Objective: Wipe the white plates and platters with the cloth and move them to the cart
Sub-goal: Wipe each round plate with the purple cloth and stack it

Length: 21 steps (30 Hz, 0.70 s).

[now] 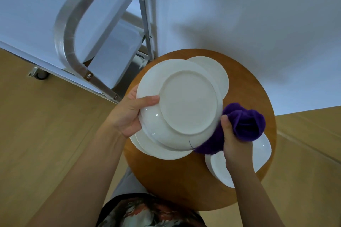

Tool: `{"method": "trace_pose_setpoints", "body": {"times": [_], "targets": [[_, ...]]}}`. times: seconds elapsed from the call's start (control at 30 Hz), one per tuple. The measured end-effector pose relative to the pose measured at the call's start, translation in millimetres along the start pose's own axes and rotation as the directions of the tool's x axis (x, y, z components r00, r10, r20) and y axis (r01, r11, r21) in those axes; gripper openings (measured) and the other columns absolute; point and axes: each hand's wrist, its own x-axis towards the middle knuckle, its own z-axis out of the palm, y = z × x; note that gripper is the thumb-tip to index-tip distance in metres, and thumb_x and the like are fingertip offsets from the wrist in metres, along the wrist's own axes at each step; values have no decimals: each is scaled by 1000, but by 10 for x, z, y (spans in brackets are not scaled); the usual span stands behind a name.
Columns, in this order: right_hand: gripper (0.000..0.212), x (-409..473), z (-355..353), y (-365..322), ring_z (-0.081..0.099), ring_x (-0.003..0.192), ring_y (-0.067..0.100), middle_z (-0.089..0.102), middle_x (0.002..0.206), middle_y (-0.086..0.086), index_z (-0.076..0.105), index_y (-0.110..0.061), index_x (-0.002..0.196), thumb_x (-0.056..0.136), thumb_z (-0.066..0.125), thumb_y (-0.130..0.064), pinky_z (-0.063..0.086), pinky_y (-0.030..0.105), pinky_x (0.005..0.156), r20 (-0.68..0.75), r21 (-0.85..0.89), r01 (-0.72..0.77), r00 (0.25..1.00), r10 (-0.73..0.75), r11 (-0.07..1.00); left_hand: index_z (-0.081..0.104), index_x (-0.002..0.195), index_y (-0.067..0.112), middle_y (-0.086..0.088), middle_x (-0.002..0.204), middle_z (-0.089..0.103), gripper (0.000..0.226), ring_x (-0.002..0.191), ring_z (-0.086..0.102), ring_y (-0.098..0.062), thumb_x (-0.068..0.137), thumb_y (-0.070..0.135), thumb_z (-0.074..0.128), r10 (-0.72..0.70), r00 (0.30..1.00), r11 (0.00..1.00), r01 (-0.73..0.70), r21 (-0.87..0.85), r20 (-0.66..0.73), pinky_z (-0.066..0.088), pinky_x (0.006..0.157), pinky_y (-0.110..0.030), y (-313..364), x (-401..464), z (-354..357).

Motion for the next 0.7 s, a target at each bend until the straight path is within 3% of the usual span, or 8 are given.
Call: {"method": "trace_pose_setpoints", "body": {"times": [0.07,0.13,0.17,0.27,0.4,0.57,0.63,0.7], "targets": [[34,-38,52,-96,57,82,-14,50,89,-16,42,-34,96,83,68,-16,44,0,62,-33,-164,289,954,-298,943,49,134,19,-13,122,62,85,109,62,-35,57,13,84,-8,999,996,11,90,-35,57,74,-47,47,-27,25],[32,-51,105,-242,57,88,-13,54,97,-12,50,-28,105,79,68,-22,45,4,72,186,-197,552,832,-522,810,49,133,18,-14,123,61,75,111,60,-36,63,9,75,-20,1000,980,22,197,-10,57,75,-46,87,-51,71],[44,-52,161,-336,56,107,0,55,113,-3,51,-16,117,78,64,-31,46,17,89,368,-197,652,742,-561,732,49,132,17,-14,123,61,73,112,60,-36,64,9,75,-38,999,971,31,237,26,57,75,-46,100,-60,101],[78,54,329,-559,17,143,18,25,151,-1,29,-18,142,78,57,-54,16,47,115,810,-187,913,352,-469,362,55,121,15,-14,112,66,72,102,65,-32,56,15,87,-92,969,961,26,276,231,57,71,-38,136,-98,201],[81,237,500,-793,32,137,30,42,145,9,42,-15,139,73,63,-59,24,48,109,922,-105,994,110,-371,35,57,112,16,-7,99,69,64,89,68,-22,57,30,87,-65,945,945,-45,324,322,56,69,-27,194,-159,290],[76,393,573,-869,49,123,33,53,132,15,49,-7,132,75,62,-56,42,47,98,865,-89,996,85,-494,16,58,114,20,-9,109,67,70,104,63,-33,54,36,88,16,962,884,-140,445,272,56,78,-36,261,-186,361],[73,465,545,-851,53,117,26,57,127,8,49,-9,130,74,63,-54,46,39,96,815,-100,981,176,-553,164,58,115,19,-7,109,68,61,105,64,-32,60,18,84,51,961,872,-175,457,271,57,76,-36,270,-207,330],[63,528,477,-798,54,111,16,55,121,-7,45,-25,125,72,66,-51,48,32,94,739,-119,886,381,-557,448,59,114,19,-7,108,69,59,102,66,-29,60,4,78,99,964,886,-198,419,247,57,71,-36,277,-240,281]]}}
